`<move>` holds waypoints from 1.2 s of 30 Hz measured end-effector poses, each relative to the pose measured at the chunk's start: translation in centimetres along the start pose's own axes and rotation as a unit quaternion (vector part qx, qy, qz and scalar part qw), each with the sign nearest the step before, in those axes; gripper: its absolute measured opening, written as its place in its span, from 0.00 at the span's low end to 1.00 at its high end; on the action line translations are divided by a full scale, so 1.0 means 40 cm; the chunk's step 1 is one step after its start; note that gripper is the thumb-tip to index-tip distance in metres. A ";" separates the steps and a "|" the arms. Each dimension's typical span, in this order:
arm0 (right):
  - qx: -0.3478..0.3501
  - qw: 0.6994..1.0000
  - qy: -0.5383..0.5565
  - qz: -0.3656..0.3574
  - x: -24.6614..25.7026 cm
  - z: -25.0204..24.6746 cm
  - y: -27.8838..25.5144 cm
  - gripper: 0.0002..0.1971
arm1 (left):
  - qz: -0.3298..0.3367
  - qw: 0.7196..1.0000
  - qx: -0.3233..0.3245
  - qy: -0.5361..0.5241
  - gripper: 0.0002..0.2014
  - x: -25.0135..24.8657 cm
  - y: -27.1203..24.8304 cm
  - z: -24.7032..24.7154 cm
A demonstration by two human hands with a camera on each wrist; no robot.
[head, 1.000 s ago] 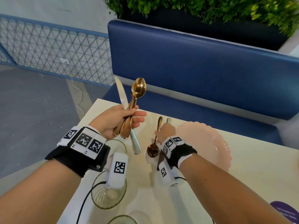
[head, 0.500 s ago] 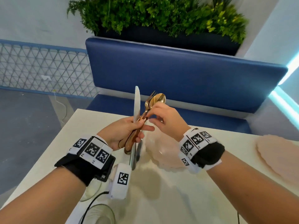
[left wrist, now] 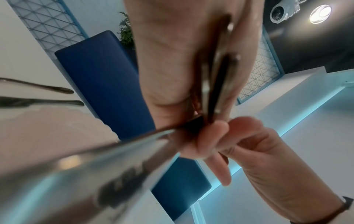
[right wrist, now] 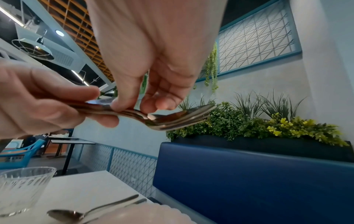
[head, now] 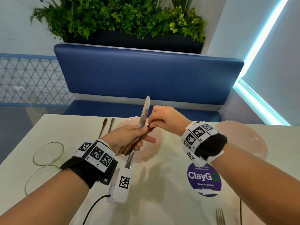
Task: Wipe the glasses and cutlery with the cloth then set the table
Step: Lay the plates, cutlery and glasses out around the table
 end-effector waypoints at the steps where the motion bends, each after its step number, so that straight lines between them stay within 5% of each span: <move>1: 0.004 1.000 -0.003 -0.003 -0.011 -0.006 -0.014 0.09 | -0.002 1.000 0.005 0.002 0.16 0.004 0.007 0.015; 11: -0.016 0.992 -0.119 -0.046 -0.133 -0.043 -0.040 0.07 | -0.011 0.999 0.014 -0.032 0.18 0.049 0.028 0.034; 15: -0.112 0.988 -0.041 0.102 -0.220 -0.005 -0.006 0.06 | -0.022 0.997 -0.038 -0.059 0.09 0.074 0.031 -0.038; 18: -0.137 0.945 0.100 0.278 -0.277 0.096 0.009 0.06 | -0.015 0.991 -0.095 -0.098 0.10 0.086 0.058 -0.085; 23: -0.005 0.844 0.191 0.501 -0.333 0.291 0.020 0.10 | 0.014 0.981 -0.129 -0.142 0.12 0.092 0.106 -0.112; 28: 0.030 0.778 0.328 0.535 -0.341 0.367 0.029 0.14 | 0.015 0.980 -0.125 -0.154 0.11 0.089 0.134 -0.116; 32: 0.013 0.738 0.314 0.597 -0.316 0.372 0.053 0.16 | 0.004 0.979 -0.116 -0.165 0.11 0.091 0.154 -0.116; 36: 0.012 0.737 0.320 0.595 -0.298 0.362 0.068 0.16 | -0.001 0.979 -0.101 -0.180 0.12 0.095 0.167 -0.107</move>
Point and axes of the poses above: each hand's wrist, its own y-axis towards the middle knuckle, its own z-axis out of the palm, x = y × z, the point moved 1 cm from there along y, towards the middle knuckle, and after that the axes turned 6 degrees about z, right-handed, at the moved point
